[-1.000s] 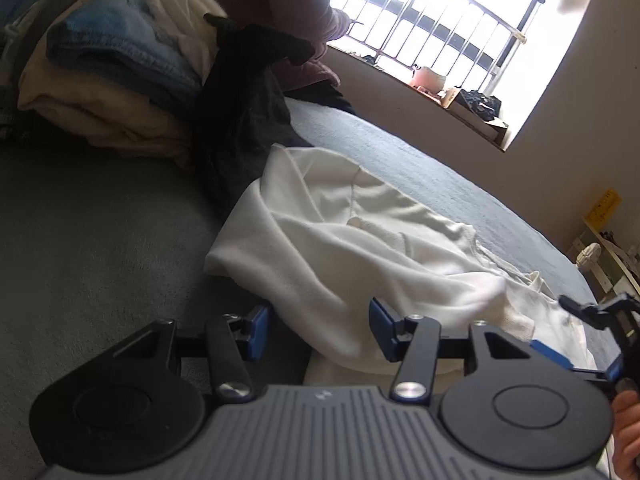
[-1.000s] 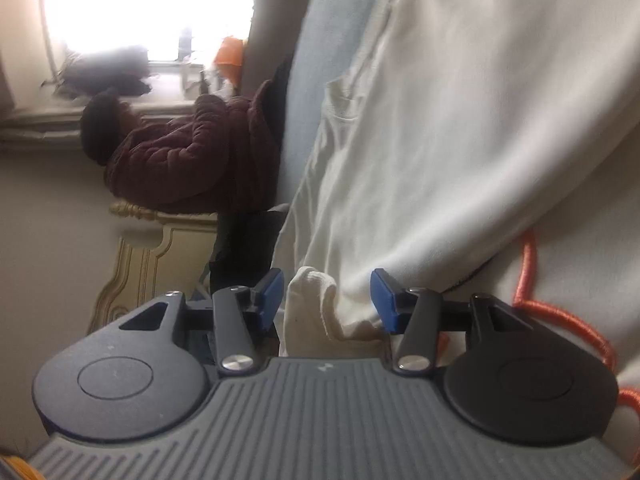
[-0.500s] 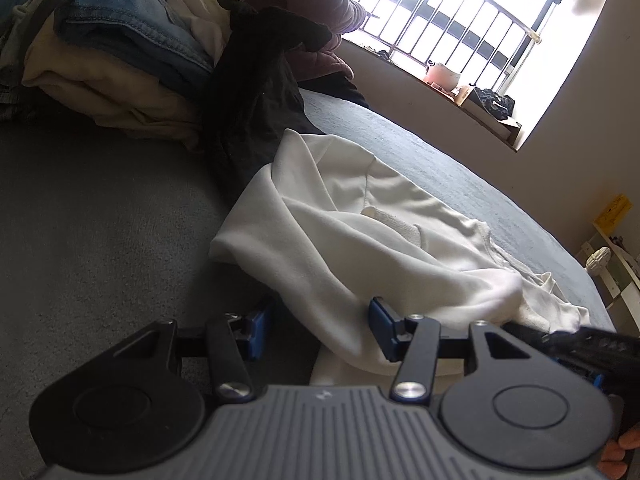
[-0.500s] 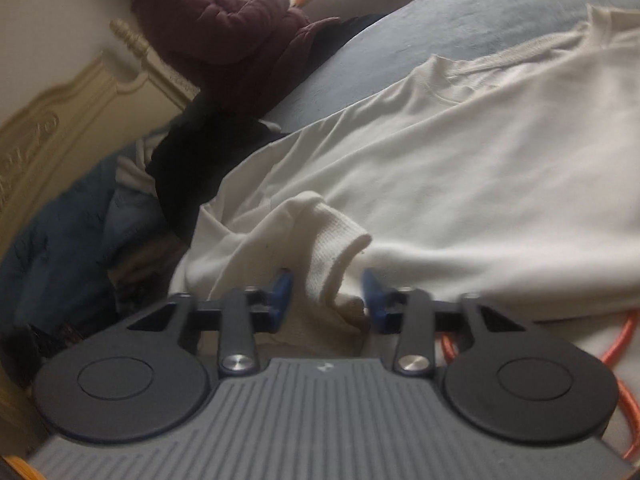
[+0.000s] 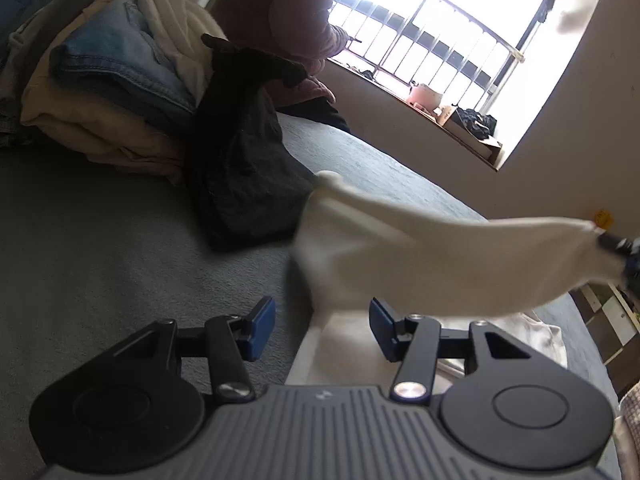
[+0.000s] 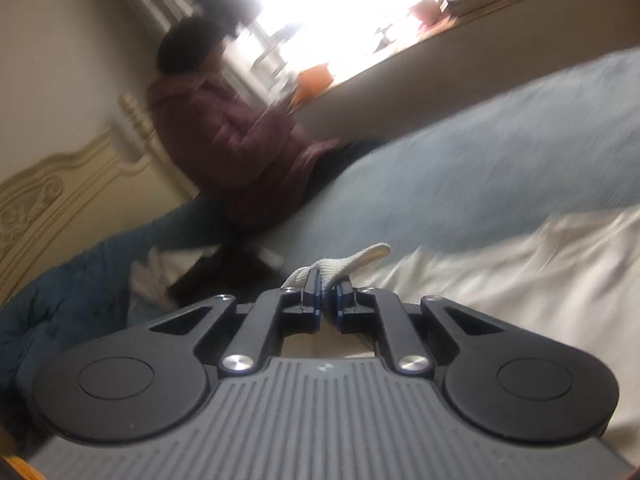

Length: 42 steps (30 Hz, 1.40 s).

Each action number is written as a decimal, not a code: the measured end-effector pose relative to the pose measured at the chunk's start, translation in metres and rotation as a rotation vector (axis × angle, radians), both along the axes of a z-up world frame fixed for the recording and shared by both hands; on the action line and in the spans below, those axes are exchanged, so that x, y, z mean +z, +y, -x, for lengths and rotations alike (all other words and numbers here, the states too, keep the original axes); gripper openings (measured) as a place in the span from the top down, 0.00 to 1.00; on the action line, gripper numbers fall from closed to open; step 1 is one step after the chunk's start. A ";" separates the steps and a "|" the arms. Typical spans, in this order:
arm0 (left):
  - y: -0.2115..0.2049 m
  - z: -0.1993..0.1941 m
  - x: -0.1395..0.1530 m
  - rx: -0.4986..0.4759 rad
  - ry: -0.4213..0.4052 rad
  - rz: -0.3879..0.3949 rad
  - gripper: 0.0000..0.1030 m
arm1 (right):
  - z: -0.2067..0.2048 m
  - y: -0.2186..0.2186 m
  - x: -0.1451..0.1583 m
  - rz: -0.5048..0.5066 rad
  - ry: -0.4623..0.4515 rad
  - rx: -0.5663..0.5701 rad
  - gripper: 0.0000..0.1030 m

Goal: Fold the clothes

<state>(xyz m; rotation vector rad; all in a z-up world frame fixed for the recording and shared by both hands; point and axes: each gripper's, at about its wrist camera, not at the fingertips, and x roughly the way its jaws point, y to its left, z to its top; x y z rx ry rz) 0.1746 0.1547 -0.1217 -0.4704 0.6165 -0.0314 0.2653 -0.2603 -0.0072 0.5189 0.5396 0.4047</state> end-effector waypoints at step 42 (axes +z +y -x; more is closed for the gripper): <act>-0.141 -0.080 -0.026 -0.232 -0.018 -0.185 0.56 | -0.068 0.228 0.141 -0.176 -0.068 0.483 0.95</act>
